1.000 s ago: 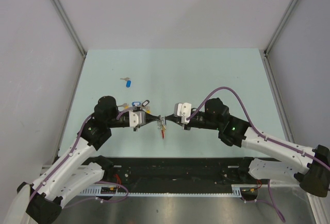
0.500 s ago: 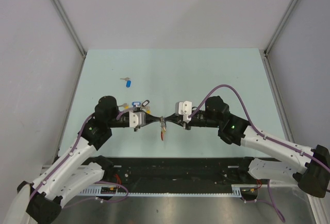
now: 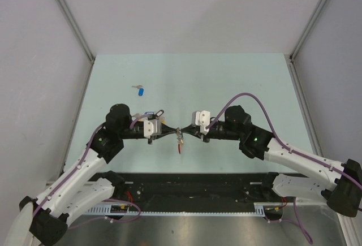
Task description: Put the keys on the keyring
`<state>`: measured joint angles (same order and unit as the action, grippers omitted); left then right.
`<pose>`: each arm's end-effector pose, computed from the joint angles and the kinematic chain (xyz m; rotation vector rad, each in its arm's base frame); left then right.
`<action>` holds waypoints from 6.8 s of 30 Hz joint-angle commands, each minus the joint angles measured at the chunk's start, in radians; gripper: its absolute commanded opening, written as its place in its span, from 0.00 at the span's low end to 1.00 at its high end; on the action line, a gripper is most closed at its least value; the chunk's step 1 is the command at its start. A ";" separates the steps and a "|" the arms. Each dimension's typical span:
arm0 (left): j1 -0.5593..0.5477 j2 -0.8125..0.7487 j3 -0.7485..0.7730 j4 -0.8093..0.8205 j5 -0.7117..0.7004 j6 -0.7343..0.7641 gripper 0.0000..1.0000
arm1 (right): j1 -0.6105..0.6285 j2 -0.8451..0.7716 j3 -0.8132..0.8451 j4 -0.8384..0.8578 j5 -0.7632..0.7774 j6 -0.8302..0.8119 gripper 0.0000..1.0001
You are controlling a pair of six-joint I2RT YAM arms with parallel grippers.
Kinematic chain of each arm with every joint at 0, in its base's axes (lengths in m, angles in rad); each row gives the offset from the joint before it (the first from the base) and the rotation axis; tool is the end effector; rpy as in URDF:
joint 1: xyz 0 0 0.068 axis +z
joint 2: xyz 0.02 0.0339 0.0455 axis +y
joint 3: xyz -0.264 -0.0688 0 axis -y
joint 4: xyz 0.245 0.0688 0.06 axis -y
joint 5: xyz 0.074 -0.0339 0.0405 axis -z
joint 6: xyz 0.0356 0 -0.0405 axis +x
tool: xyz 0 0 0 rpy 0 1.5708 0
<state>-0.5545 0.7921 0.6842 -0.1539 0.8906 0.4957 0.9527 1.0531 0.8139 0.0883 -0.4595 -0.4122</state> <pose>0.1365 -0.1171 0.3097 1.3930 1.1607 -0.8507 0.1299 0.2099 0.3272 -1.3662 1.1275 0.7899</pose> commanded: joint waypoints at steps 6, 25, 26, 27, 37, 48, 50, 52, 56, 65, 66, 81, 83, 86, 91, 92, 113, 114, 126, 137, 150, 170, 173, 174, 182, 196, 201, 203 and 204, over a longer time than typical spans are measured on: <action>-0.013 0.013 0.064 -0.025 -0.015 -0.045 0.00 | 0.017 0.005 0.062 0.022 0.039 -0.026 0.00; -0.024 0.001 0.064 -0.052 -0.021 -0.022 0.00 | 0.015 0.018 0.094 -0.019 0.061 -0.034 0.00; -0.024 -0.001 0.061 -0.039 -0.019 -0.022 0.00 | 0.015 0.019 0.099 -0.022 0.056 -0.031 0.01; -0.024 -0.005 0.054 -0.032 -0.018 -0.025 0.00 | 0.015 0.022 0.100 -0.027 0.055 -0.030 0.02; -0.024 -0.016 0.021 0.042 -0.036 -0.072 0.01 | -0.012 -0.050 0.102 -0.128 0.047 0.003 0.28; -0.022 -0.027 0.011 0.060 -0.030 -0.083 0.00 | -0.042 -0.045 0.099 -0.157 -0.014 -0.002 0.29; -0.024 -0.027 0.009 0.068 -0.024 -0.085 0.00 | -0.042 -0.033 0.097 -0.150 -0.025 -0.002 0.28; -0.024 -0.025 0.008 0.071 -0.021 -0.086 0.00 | -0.043 -0.027 0.099 -0.136 -0.037 -0.002 0.28; -0.024 -0.024 0.008 0.073 -0.015 -0.086 0.00 | -0.045 -0.016 0.099 -0.114 -0.056 0.000 0.26; -0.024 -0.022 0.008 0.073 0.002 -0.086 0.00 | -0.046 0.002 0.097 -0.099 -0.057 0.000 0.23; -0.024 -0.021 0.009 0.074 0.004 -0.086 0.00 | -0.048 0.002 0.097 -0.069 -0.057 0.000 0.23; -0.024 -0.019 0.011 0.071 0.005 -0.088 0.00 | -0.046 0.008 0.099 -0.067 -0.064 0.001 0.00; -0.024 -0.016 0.014 0.067 0.005 -0.088 0.00 | -0.043 0.007 0.099 -0.068 -0.062 -0.002 0.00; -0.024 -0.013 0.017 0.060 0.004 -0.085 0.00 | -0.037 0.005 0.099 -0.064 -0.057 0.000 0.00; -0.025 -0.004 0.026 0.036 -0.001 -0.079 0.00 | -0.028 0.004 0.099 -0.056 -0.047 -0.005 0.00; -0.024 -0.002 0.026 0.034 0.001 -0.078 0.00 | -0.025 0.005 0.100 -0.056 -0.045 -0.005 0.00; -0.024 0.009 0.043 0.043 -0.058 -0.146 0.00 | 0.020 0.002 0.107 -0.136 0.051 -0.069 0.00; -0.024 0.009 0.040 0.050 -0.059 -0.152 0.00 | 0.020 0.005 0.107 -0.139 0.059 -0.074 0.00; -0.022 0.007 0.029 0.097 -0.087 -0.213 0.00 | 0.034 -0.013 0.090 -0.179 0.154 -0.086 0.01; -0.022 0.006 0.020 0.122 -0.102 -0.224 0.00 | 0.035 -0.015 0.082 -0.177 0.159 -0.080 0.09; -0.022 -0.010 0.009 0.134 -0.096 -0.220 0.00 | 0.006 -0.041 0.071 -0.099 0.125 -0.036 0.33; -0.022 -0.024 -0.011 0.198 -0.128 -0.259 0.00 | -0.002 0.024 0.071 -0.061 0.084 0.007 0.24; -0.022 -0.027 -0.014 0.205 -0.131 -0.263 0.00 | 0.000 0.025 0.070 -0.067 0.090 0.010 0.20; -0.022 -0.027 -0.014 0.208 -0.130 -0.266 0.00 | -0.002 0.024 0.071 -0.068 0.093 0.012 0.18; -0.024 -0.028 -0.023 0.229 -0.136 -0.284 0.00 | -0.003 0.018 0.071 -0.073 0.117 -0.008 0.00; -0.010 -0.016 0.032 0.086 -0.072 -0.215 0.36 | 0.008 -0.025 0.090 -0.157 0.167 -0.120 0.00; -0.010 0.033 0.051 0.082 -0.045 -0.223 0.41 | 0.018 -0.024 0.099 -0.183 0.157 -0.145 0.00; -0.010 0.051 0.058 0.080 -0.032 -0.226 0.42 | 0.020 -0.021 0.100 -0.188 0.153 -0.148 0.00; -0.010 0.070 0.061 0.079 -0.024 -0.226 0.41 | 0.021 -0.021 0.102 -0.193 0.148 -0.152 0.00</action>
<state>-0.5690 0.8268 0.6949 -0.0700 0.8093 0.2626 0.9653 1.0481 0.8768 -0.1143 -0.3031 -0.5343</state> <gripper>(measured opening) 0.415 0.009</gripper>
